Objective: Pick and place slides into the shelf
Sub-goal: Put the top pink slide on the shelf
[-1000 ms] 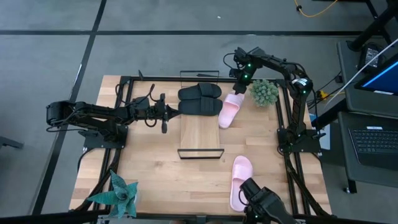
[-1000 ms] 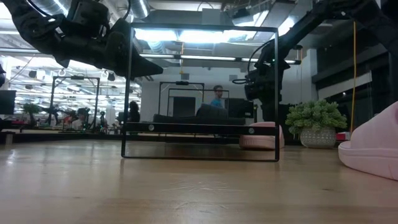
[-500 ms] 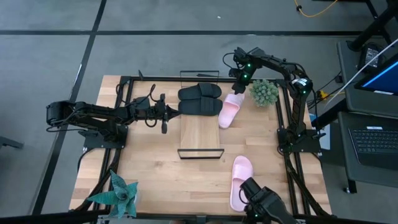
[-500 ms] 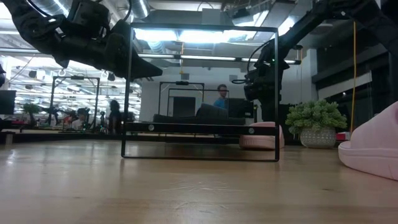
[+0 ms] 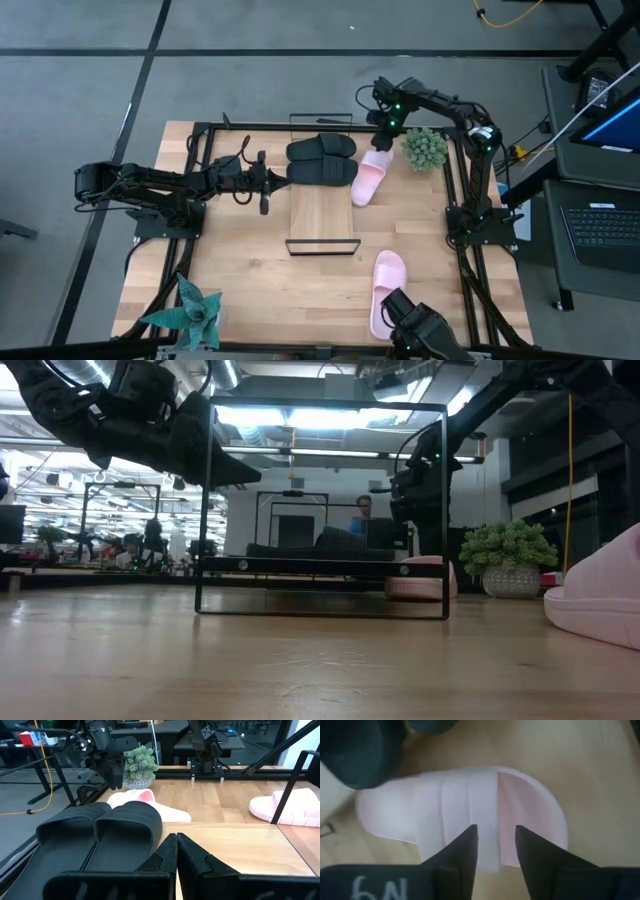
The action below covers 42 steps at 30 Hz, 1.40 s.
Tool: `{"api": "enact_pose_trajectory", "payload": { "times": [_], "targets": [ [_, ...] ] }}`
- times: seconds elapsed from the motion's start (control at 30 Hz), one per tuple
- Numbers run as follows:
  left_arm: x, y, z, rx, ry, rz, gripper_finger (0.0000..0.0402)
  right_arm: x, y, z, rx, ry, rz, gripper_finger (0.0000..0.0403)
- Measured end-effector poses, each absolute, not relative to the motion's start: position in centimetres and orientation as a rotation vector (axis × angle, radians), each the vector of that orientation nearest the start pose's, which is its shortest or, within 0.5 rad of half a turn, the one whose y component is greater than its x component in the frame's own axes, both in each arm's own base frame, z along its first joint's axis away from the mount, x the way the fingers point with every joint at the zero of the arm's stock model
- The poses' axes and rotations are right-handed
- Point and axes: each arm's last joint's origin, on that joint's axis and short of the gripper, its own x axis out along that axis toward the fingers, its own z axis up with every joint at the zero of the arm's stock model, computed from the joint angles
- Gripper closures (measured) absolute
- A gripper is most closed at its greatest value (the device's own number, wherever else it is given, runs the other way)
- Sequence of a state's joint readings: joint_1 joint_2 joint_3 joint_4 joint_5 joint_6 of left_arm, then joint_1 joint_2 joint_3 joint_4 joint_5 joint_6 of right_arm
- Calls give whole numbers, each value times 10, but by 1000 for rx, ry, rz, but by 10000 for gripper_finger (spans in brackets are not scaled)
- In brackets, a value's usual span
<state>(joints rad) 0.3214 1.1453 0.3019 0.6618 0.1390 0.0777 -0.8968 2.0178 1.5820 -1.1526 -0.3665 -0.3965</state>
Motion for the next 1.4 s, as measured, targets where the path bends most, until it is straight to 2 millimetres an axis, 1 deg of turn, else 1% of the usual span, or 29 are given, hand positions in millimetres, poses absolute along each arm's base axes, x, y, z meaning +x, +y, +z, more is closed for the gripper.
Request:
{"api": "enact_pose_trajectory", "payload": {
  "times": [0.1,0.23,0.3,0.37,0.6,0.87,0.93,1.03,1.17,1.3,1.4],
  "targets": [
    [204,64,182,44,200,173,401,250,-286,197,565,1360,-167,228],
    [203,63,180,38,220,172,401,256,-281,197,550,1365,-149,177],
    [203,63,179,36,228,172,401,258,-279,197,546,1367,-143,160],
    [203,63,179,36,227,171,401,258,-278,197,552,1372,-135,153],
    [203,63,179,29,227,171,401,257,-278,198,625,1301,-67,160],
    [203,63,179,28,227,171,401,253,-281,198,642,1295,-79,166],
    [203,63,179,28,227,172,401,251,-283,194,670,1309,-78,166],
    [203,63,179,9,225,174,401,248,-286,181,722,1346,-66,166],
    [203,63,179,8,224,174,401,250,-288,169,737,1364,-49,170],
    [203,63,179,8,225,174,401,250,-288,165,717,1362,-7,175],
    [203,63,179,8,225,174,401,249,-288,165,750,1343,15,179]
  ]
}}
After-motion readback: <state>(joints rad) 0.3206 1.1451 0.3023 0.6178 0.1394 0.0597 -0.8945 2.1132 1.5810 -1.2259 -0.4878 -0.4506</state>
